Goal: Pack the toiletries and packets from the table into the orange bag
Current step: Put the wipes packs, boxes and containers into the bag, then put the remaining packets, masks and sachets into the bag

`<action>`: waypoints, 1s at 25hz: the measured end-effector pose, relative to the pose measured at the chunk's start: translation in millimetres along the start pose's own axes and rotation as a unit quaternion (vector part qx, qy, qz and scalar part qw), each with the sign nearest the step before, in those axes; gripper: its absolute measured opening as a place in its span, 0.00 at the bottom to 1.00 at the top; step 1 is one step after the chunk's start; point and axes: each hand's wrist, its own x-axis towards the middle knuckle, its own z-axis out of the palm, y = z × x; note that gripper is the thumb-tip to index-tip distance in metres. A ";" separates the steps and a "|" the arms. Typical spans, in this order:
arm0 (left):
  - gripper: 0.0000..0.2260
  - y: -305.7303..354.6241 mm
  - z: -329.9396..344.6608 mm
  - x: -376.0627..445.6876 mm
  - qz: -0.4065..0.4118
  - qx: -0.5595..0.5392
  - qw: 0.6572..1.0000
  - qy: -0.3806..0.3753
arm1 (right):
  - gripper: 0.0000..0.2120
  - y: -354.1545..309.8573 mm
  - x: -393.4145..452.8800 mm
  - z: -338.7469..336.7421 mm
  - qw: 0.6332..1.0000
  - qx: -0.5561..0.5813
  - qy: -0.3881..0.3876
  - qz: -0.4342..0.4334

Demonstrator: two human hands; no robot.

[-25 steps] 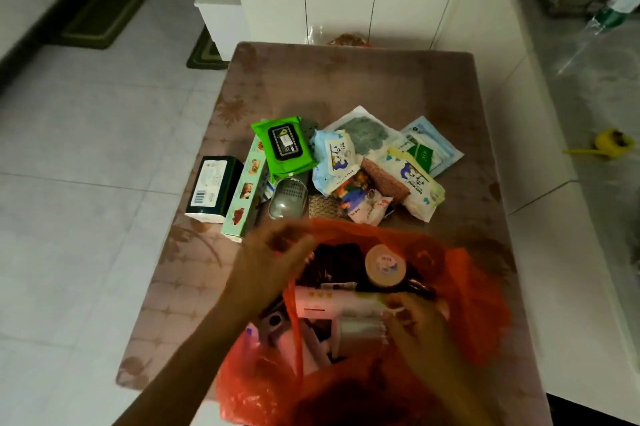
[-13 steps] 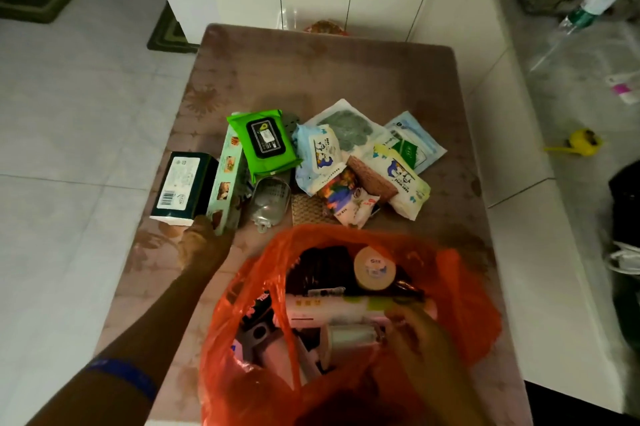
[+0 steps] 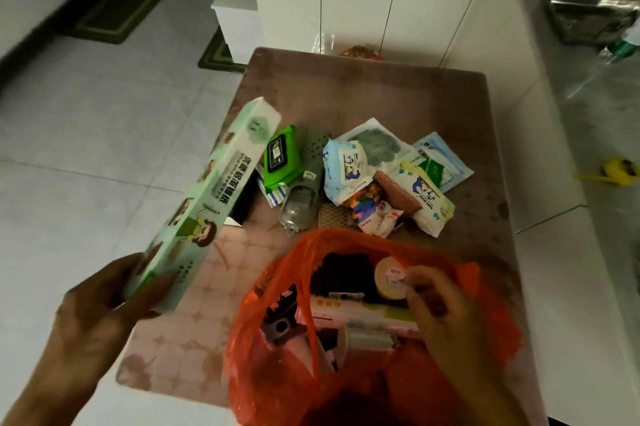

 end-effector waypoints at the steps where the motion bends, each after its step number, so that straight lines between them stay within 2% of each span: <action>1: 0.16 18.2 -2.0 -4.9 0.045 0.019 0.998 -0.030 | 0.20 -17.8 3.9 -3.9 0.998 -0.004 0.026 -0.058; 3: 0.14 55.7 9.4 -13.0 0.120 0.032 0.985 -0.119 | 0.31 -55.6 13.0 -10.7 0.967 -0.119 0.040 -0.220; 5: 0.18 80.3 32.3 -15.2 0.150 0.038 0.957 -0.245 | 0.36 -76.7 27.2 -15.0 0.890 -0.280 0.034 -0.359; 6: 0.19 88.0 44.4 -16.6 0.172 0.054 0.937 -0.299 | 0.35 -75.9 32.7 -15.7 0.862 -0.326 0.028 -0.386; 7: 0.18 91.0 55.7 -16.8 0.191 0.049 0.922 -0.333 | 0.33 -68.3 35.6 -15.8 0.860 -0.334 0.016 -0.386; 8: 0.17 91.7 66.6 -16.3 0.191 0.012 0.919 -0.344 | 0.30 -55.3 34.6 -15.6 0.880 -0.306 0.002 -0.362; 9: 0.16 89.8 75.5 -15.9 0.172 -0.058 0.926 -0.332 | 0.28 -44.6 28.8 -17.0 0.924 -0.230 -0.013 -0.304; 10: 0.15 83.5 83.8 -17.0 0.163 -0.103 0.932 -0.306 | 0.27 -35.7 20.3 -20.6 0.974 -0.098 -0.026 -0.204; 11: 0.14 72.4 92.9 -19.0 0.175 -0.092 0.940 -0.278 | 0.28 -32.3 11.0 -23.5 0.992 0.079 -0.042 -0.085; 12: 0.15 57.5 103.4 -21.2 0.215 0.015 0.944 -0.250 | 0.31 -28.5 2.0 -25.4 0.970 0.237 -0.046 0.004; 13: 0.18 37.6 116.1 -22.5 0.262 0.159 0.926 -0.221 | 0.34 -23.8 -2.5 -24.0 0.946 0.317 -0.052 0.046; 15: 0.27 -6.6 142.0 -24.1 0.306 0.380 0.855 -0.174 | 0.28 -18.3 -0.7 -12.2 0.936 0.337 -0.083 0.057; 16: 0.34 -24.3 151.1 -21.3 0.292 0.425 0.840 -0.166 | 0.25 -22.2 2.7 -4.6 0.944 0.310 -0.106 0.046; 18: 0.47 -45.6 159.6 -8.0 0.241 0.435 0.854 -0.151 | 0.27 -24.6 9.6 9.1 0.968 0.202 -0.149 0.016; 20: 0.46 -51.5 154.8 6.2 0.205 0.413 0.881 -0.103 | 0.26 -14.3 15.6 19.8 0.976 0.024 -0.212 -0.036; 21: 0.42 -51.5 149.9 12.7 0.196 0.399 0.892 -0.081 | 0.25 -4.9 17.8 25.9 0.966 -0.103 -0.231 -0.054; 23: 0.36 -46.8 140.4 22.4 0.210 0.358 0.908 -0.058 | 0.25 14.7 20.3 39.3 0.908 -0.323 -0.259 -0.064; 24: 0.36 -42.2 136.3 24.6 0.235 0.338 0.909 -0.059 | 0.27 22.4 20.7 46.2 0.887 -0.369 -0.269 -0.061; 25: 0.37 -37.0 133.2 24.8 0.265 0.318 0.908 -0.059 | 0.28 31.2 20.4 51.8 0.882 -0.378 -0.276 -0.054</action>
